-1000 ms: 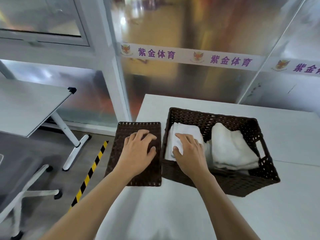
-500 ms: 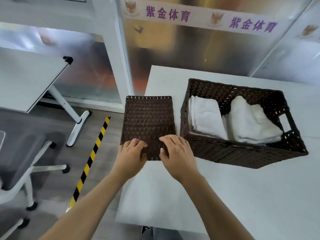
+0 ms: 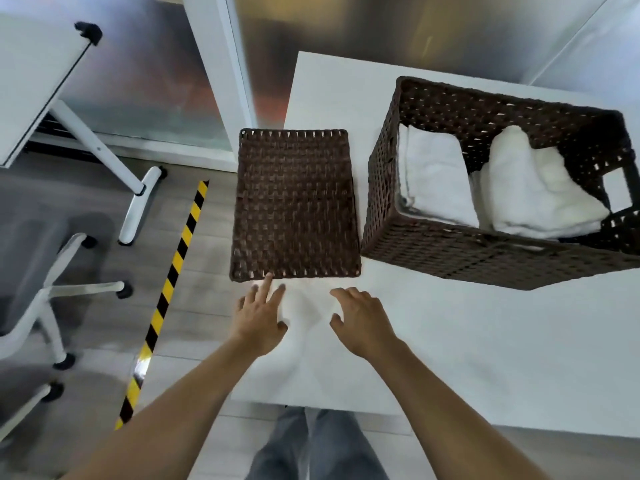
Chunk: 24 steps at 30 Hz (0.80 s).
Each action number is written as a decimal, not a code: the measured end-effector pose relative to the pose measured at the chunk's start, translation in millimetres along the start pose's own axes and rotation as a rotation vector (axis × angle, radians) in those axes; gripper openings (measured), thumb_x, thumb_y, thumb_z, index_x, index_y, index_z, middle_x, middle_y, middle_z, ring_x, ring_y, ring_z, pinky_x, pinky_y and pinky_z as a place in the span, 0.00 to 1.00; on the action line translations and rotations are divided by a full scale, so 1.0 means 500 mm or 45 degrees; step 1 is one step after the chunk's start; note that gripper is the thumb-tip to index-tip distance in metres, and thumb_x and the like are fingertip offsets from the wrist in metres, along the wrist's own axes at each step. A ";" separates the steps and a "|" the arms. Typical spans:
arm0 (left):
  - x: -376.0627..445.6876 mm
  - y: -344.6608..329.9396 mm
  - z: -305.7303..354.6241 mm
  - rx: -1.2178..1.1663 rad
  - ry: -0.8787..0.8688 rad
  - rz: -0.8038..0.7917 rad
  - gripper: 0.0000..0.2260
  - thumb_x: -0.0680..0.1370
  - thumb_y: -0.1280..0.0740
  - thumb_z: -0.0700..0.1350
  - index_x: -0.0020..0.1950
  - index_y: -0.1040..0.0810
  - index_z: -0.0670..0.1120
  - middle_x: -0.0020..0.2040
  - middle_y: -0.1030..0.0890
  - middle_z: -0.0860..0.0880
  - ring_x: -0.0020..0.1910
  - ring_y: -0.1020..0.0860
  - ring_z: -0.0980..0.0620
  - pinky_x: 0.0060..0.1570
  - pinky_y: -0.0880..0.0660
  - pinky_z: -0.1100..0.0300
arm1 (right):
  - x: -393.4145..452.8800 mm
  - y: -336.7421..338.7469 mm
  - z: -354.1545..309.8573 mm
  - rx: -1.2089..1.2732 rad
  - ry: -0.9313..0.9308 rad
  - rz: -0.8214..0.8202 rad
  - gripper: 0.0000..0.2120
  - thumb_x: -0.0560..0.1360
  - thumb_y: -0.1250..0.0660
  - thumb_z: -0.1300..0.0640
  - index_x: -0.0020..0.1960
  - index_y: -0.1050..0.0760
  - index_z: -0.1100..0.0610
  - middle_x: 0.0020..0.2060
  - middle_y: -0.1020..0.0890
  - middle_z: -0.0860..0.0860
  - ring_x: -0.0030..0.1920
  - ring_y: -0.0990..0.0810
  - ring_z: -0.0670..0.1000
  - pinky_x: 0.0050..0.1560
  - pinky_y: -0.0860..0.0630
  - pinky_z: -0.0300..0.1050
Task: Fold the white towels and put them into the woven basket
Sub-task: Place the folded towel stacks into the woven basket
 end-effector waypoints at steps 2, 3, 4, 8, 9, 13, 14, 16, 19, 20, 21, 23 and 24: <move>-0.030 -0.019 0.011 -0.011 0.011 0.032 0.34 0.79 0.38 0.58 0.81 0.48 0.53 0.83 0.55 0.48 0.80 0.49 0.42 0.76 0.45 0.47 | -0.004 -0.019 -0.002 0.003 -0.002 -0.026 0.26 0.81 0.40 0.52 0.78 0.37 0.51 0.70 0.26 0.52 0.66 0.27 0.57 0.67 0.32 0.53; -0.044 -0.027 0.016 -0.010 0.014 0.037 0.34 0.79 0.39 0.59 0.81 0.47 0.53 0.83 0.53 0.48 0.80 0.48 0.42 0.76 0.46 0.47 | -0.007 -0.028 -0.005 0.012 0.005 -0.038 0.27 0.81 0.40 0.52 0.79 0.38 0.51 0.71 0.27 0.53 0.66 0.27 0.57 0.67 0.32 0.53; -0.058 -0.036 0.019 -0.002 0.015 0.038 0.33 0.79 0.39 0.60 0.81 0.46 0.53 0.83 0.50 0.48 0.79 0.47 0.41 0.77 0.46 0.47 | -0.010 -0.037 -0.008 0.023 0.017 -0.048 0.28 0.81 0.40 0.52 0.80 0.40 0.50 0.72 0.28 0.53 0.67 0.28 0.57 0.68 0.32 0.54; -0.119 -0.068 0.039 -0.005 -0.042 0.081 0.32 0.73 0.43 0.62 0.74 0.30 0.50 0.73 0.27 0.47 0.72 0.31 0.38 0.71 0.35 0.42 | -0.026 -0.081 -0.015 0.011 0.055 -0.080 0.29 0.81 0.40 0.50 0.81 0.43 0.46 0.74 0.34 0.54 0.69 0.30 0.58 0.70 0.33 0.54; -0.129 -0.078 0.043 -0.013 -0.071 0.097 0.32 0.72 0.44 0.62 0.72 0.27 0.50 0.70 0.24 0.48 0.70 0.28 0.39 0.70 0.33 0.42 | -0.031 -0.092 -0.013 -0.008 0.048 -0.080 0.29 0.82 0.39 0.49 0.81 0.43 0.45 0.74 0.35 0.54 0.69 0.30 0.57 0.71 0.33 0.53; -0.164 -0.113 0.060 -0.044 -0.165 0.028 0.31 0.74 0.40 0.58 0.77 0.35 0.52 0.74 0.31 0.52 0.75 0.37 0.43 0.76 0.41 0.46 | -0.057 -0.113 0.008 -0.069 0.000 -0.014 0.25 0.81 0.38 0.48 0.77 0.37 0.44 0.74 0.34 0.52 0.68 0.28 0.56 0.70 0.32 0.53; -0.170 -0.117 0.064 -0.071 -0.186 0.018 0.31 0.75 0.39 0.57 0.78 0.37 0.53 0.75 0.33 0.53 0.76 0.38 0.44 0.77 0.43 0.47 | -0.066 -0.115 0.015 -0.076 -0.013 0.003 0.24 0.81 0.38 0.48 0.76 0.36 0.45 0.74 0.33 0.52 0.67 0.27 0.56 0.69 0.32 0.54; -0.177 -0.120 0.070 -0.123 -0.215 0.032 0.29 0.77 0.38 0.54 0.78 0.38 0.53 0.76 0.35 0.53 0.76 0.39 0.45 0.76 0.42 0.48 | -0.085 -0.117 0.031 -0.090 -0.043 0.039 0.23 0.81 0.38 0.48 0.76 0.34 0.46 0.75 0.32 0.51 0.67 0.26 0.56 0.68 0.31 0.54; -0.173 -0.122 0.059 -0.168 -0.174 0.083 0.29 0.77 0.36 0.52 0.78 0.37 0.53 0.78 0.37 0.50 0.75 0.37 0.43 0.74 0.38 0.48 | -0.117 -0.119 0.060 -0.106 -0.108 0.079 0.23 0.81 0.40 0.50 0.76 0.34 0.47 0.76 0.32 0.50 0.67 0.26 0.55 0.69 0.32 0.55; -0.169 -0.119 0.055 -0.173 -0.154 0.109 0.28 0.77 0.35 0.52 0.77 0.37 0.53 0.78 0.37 0.48 0.75 0.37 0.42 0.73 0.37 0.47 | -0.128 -0.120 0.072 -0.107 -0.136 0.088 0.23 0.82 0.40 0.50 0.76 0.35 0.48 0.76 0.32 0.50 0.67 0.26 0.54 0.69 0.33 0.55; -0.163 -0.115 0.049 -0.179 -0.132 0.140 0.28 0.77 0.35 0.52 0.77 0.37 0.52 0.78 0.37 0.47 0.74 0.36 0.41 0.73 0.36 0.45 | -0.138 -0.122 0.083 -0.104 -0.169 0.095 0.23 0.82 0.41 0.51 0.76 0.35 0.48 0.76 0.33 0.49 0.67 0.26 0.54 0.69 0.33 0.55; -0.151 -0.104 0.042 -0.184 -0.074 0.189 0.28 0.77 0.34 0.50 0.77 0.35 0.51 0.77 0.37 0.45 0.74 0.36 0.39 0.72 0.36 0.44 | -0.158 -0.125 0.106 -0.095 -0.239 0.111 0.22 0.82 0.41 0.52 0.76 0.35 0.50 0.77 0.33 0.49 0.68 0.26 0.54 0.70 0.33 0.55; -0.145 -0.098 0.040 -0.187 -0.045 0.209 0.28 0.77 0.34 0.50 0.76 0.35 0.50 0.77 0.36 0.44 0.74 0.37 0.38 0.72 0.36 0.43 | -0.169 -0.126 0.117 -0.098 -0.275 0.119 0.22 0.82 0.41 0.53 0.76 0.35 0.50 0.76 0.32 0.49 0.68 0.26 0.54 0.71 0.34 0.55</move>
Point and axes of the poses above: each hand's wrist, its own x-axis towards the middle knuckle, its own y-axis out of the back of the hand, z = x × y, the point moved 6 cm from there along x, towards the middle knuckle
